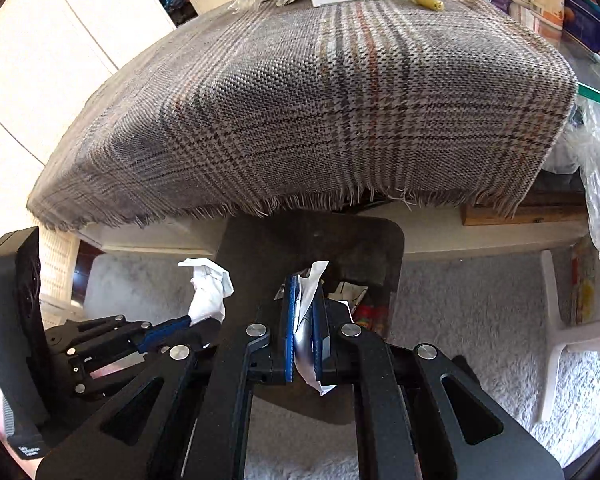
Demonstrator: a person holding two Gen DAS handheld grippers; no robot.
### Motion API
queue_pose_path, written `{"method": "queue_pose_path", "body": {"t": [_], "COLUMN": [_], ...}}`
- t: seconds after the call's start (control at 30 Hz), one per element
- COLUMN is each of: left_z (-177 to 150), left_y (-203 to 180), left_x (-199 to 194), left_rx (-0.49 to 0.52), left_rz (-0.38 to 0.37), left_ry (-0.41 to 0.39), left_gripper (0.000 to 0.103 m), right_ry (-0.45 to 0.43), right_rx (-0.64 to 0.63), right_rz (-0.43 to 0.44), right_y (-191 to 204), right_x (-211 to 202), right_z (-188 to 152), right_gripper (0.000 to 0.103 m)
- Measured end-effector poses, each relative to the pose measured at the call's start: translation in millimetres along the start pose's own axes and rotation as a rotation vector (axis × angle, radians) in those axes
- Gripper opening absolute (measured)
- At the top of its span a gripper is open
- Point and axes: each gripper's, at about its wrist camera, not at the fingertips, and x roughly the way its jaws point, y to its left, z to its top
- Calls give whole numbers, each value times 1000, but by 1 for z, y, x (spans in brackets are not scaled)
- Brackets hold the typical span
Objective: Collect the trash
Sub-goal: 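Carry both papers to the bin and open both grippers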
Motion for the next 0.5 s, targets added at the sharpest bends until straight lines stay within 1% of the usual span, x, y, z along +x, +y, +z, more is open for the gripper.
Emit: {"method": "queue_pose_path", "body": {"t": [0.07, 0.17, 0.23, 0.4, 0.43, 0.47, 0.5], "left_z": [2, 5, 5, 6, 5, 4, 4], "left_y": [1, -2, -2, 0, 2, 4, 4], "left_x": [4, 13, 16, 19, 18, 16, 15], "left_rx": [-11, -14, -20, -31, -35, -35, -33], "left_rz": [-6, -17, -26, -30, -30, -32, -33], "left_ry": [11, 31, 40, 45, 45, 42, 36], "left_gripper": [8, 8, 9, 13, 16, 23, 25], "right_ry": [14, 41, 44, 47, 47, 48, 54], "right_rx": [7, 37, 42, 57, 59, 61, 63], "right_rz": [-2, 24, 22, 18, 12, 7, 8], "right_y": [-1, -2, -3, -3, -4, -4, -4], "right_x": [6, 17, 21, 23, 24, 25, 27], "right_z": [-1, -1, -1, 2, 3, 3, 2], "right_gripper": [9, 9, 11, 12, 12, 12, 13]}}
